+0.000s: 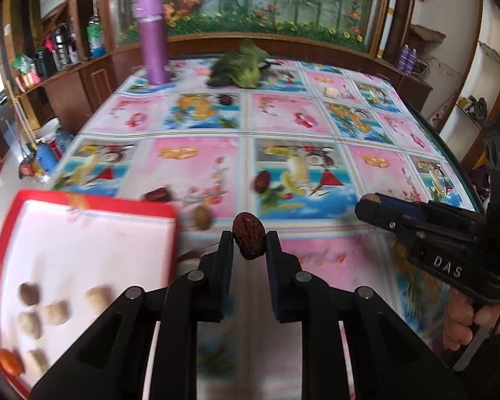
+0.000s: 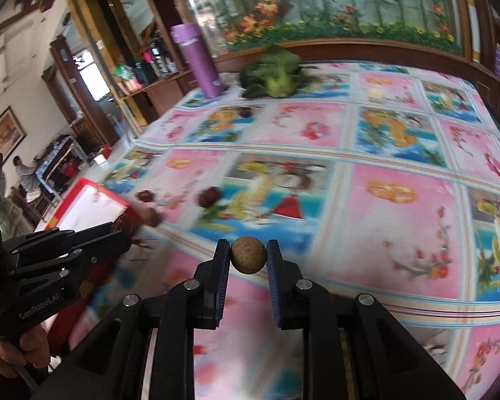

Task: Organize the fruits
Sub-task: 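Carry the date and brown fruit over the tray with both tools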

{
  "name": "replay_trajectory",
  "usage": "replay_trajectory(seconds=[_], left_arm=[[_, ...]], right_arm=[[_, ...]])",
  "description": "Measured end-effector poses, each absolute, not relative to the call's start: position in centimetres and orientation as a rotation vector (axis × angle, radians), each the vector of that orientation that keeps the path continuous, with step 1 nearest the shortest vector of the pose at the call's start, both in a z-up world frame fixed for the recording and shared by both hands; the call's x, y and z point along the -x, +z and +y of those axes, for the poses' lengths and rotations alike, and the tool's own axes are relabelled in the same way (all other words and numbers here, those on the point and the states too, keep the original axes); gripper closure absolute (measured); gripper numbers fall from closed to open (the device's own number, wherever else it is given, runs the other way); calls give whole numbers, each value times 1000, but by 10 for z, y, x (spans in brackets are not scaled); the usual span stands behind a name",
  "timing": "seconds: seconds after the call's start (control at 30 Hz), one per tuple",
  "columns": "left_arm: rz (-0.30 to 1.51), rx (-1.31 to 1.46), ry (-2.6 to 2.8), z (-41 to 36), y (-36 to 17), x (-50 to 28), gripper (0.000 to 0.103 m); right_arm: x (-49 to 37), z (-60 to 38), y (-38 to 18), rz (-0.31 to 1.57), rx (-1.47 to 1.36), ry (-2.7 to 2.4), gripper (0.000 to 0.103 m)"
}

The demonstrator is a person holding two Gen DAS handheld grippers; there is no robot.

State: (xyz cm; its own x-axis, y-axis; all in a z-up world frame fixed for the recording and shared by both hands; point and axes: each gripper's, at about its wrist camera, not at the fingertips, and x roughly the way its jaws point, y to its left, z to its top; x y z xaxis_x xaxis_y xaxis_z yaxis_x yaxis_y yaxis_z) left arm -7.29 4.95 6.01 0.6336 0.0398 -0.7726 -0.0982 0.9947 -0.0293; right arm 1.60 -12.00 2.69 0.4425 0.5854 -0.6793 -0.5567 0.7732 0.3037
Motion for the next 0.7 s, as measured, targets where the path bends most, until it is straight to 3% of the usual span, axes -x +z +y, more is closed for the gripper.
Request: replay_trajectory(seconds=[0.3, 0.5, 0.7], left_arm=[[857, 112, 282, 167, 90, 135, 82], [923, 153, 346, 240, 80, 123, 82], [1000, 144, 330, 264, 62, 106, 82]], right_arm=[[16, 8, 68, 803, 53, 919, 83], [17, 75, 65, 868, 91, 977, 83], [19, 118, 50, 951, 170, 982, 83]])
